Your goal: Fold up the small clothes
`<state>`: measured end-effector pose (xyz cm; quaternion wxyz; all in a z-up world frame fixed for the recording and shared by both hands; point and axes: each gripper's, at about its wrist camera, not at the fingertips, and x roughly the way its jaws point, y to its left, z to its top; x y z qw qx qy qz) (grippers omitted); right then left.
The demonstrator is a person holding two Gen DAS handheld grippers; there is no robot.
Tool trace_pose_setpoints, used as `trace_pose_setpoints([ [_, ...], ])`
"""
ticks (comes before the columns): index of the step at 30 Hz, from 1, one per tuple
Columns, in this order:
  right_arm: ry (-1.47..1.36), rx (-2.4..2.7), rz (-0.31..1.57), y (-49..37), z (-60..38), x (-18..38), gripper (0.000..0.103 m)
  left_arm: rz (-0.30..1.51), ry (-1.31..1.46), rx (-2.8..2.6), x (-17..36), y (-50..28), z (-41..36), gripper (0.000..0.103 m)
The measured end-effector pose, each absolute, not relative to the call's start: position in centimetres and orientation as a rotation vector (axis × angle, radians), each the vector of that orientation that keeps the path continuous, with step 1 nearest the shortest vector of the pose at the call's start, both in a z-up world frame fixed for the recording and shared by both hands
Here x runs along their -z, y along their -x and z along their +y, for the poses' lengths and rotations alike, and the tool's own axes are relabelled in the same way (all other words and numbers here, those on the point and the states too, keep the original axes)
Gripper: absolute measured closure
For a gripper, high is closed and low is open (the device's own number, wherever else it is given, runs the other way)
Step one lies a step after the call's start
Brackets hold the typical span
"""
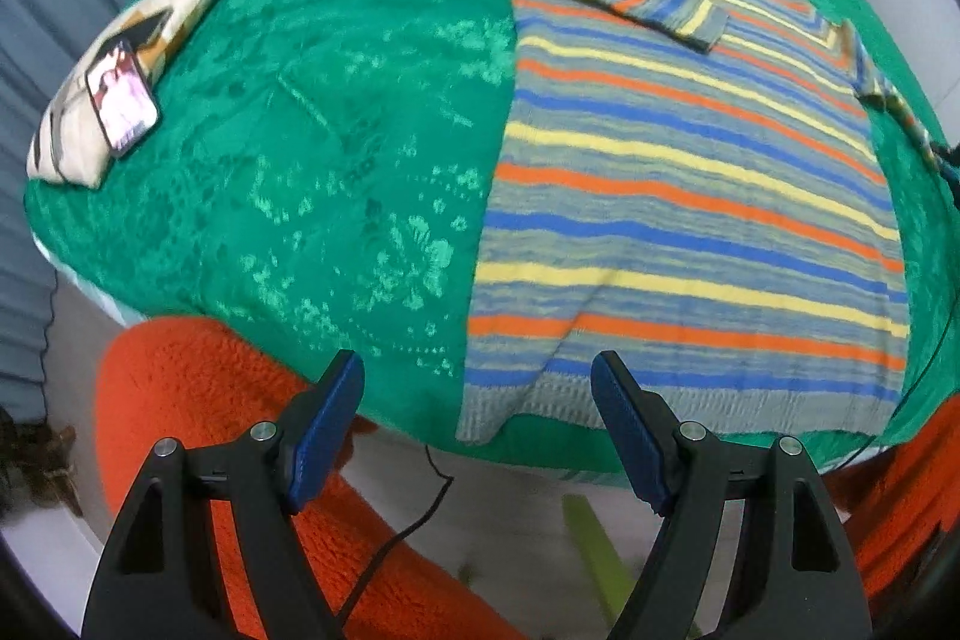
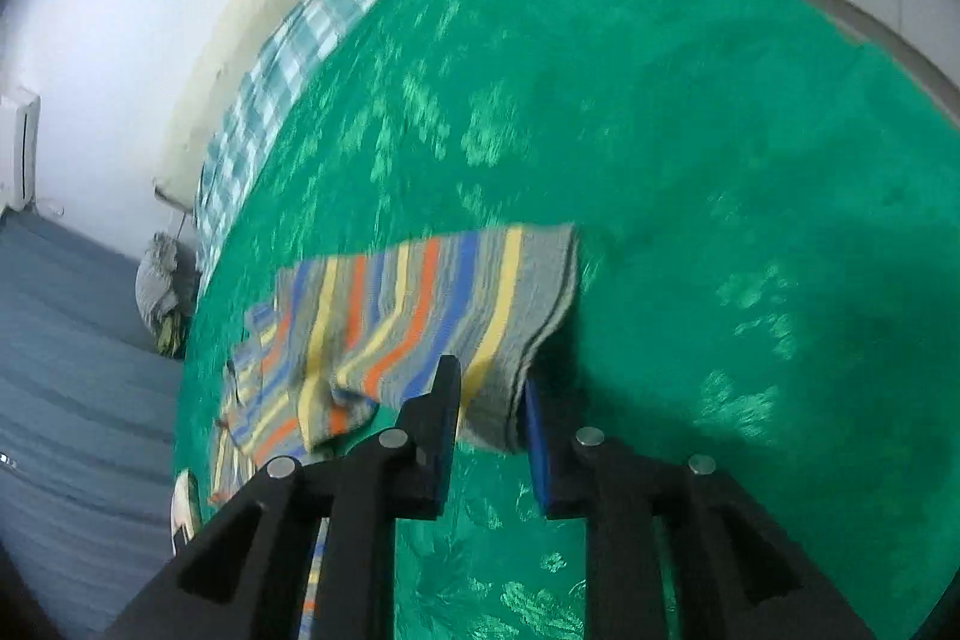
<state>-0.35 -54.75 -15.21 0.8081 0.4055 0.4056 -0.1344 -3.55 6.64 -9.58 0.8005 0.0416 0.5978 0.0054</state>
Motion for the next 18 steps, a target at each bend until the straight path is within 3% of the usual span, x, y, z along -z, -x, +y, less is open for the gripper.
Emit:
trace_pose_setpoints([
  [1, -0.827, 0.315, 0.877, 0.0, -54.8, 14.7, 0.101, 1.29, -0.081, -0.015, 9.8, 3.5, 6.8, 0.023],
  [6, -0.773, 0.477, 0.797, 2.1, -58.1, 11.2, 0.101, 1.282, -0.091, -0.027, 9.8, 3.7, 7.0, 0.023],
  [13, -0.843, 0.406, 0.836, 2.0, -58.7, 13.2, 0.097, 1.296, -0.115, -0.017, 10.5, 3.9, 6.3, 0.023],
  [16, -0.876, 0.378, 0.812, 2.7, -58.8, 13.6, 0.07, 1.293, -0.131, -0.021, 10.6, 4.0, 6.3, 0.023],
  [18, -0.896, 0.402, 0.82, 3.2, -58.6, 14.1, 0.06, 1.302, -0.124, -0.023, 10.9, 3.9, 6.4, 0.023],
])
